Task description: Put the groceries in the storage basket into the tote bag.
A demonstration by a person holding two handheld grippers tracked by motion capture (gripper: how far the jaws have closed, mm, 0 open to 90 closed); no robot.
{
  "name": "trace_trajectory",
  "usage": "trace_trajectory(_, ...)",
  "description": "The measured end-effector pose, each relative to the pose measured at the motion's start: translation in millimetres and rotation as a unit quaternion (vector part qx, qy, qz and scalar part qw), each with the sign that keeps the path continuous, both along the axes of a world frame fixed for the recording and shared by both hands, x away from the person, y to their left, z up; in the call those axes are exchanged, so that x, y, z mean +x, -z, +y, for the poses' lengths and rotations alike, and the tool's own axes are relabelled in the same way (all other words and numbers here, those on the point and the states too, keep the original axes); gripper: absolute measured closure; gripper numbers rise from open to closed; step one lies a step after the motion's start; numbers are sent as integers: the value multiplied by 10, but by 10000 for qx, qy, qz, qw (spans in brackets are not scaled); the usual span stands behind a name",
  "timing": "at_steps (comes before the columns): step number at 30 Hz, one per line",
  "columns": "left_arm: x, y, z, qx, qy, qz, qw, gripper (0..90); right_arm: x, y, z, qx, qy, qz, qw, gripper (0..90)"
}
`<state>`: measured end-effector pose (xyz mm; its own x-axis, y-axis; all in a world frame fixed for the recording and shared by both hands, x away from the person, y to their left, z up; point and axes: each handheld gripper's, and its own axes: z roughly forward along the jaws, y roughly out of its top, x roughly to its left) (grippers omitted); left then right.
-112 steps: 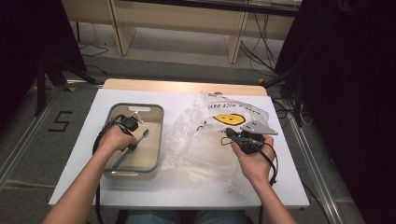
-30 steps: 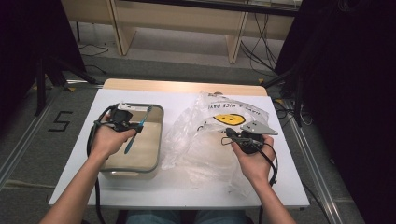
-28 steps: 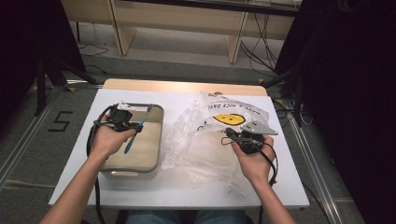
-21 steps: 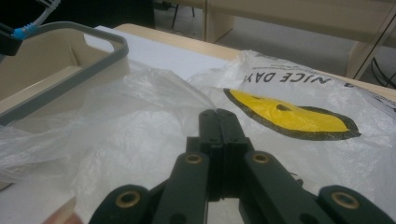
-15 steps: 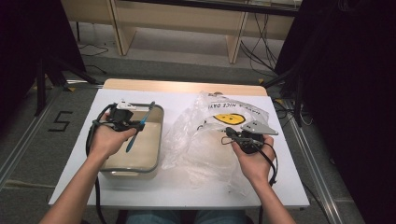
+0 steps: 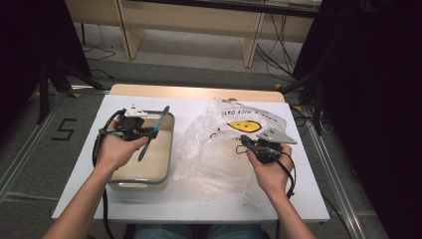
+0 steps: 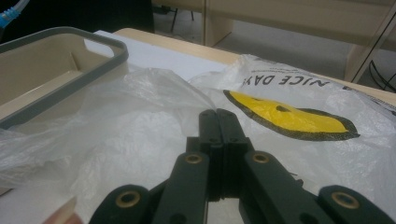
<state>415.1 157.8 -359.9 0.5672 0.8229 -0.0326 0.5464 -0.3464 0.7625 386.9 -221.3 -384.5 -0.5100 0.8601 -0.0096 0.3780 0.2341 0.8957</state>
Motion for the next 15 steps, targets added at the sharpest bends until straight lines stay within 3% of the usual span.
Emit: trace_trajectory(15, -59, -42, -97, -132, 118, -37, 9998, 784, 0, -1, -1, 4, -2, -5, 10000, 900)
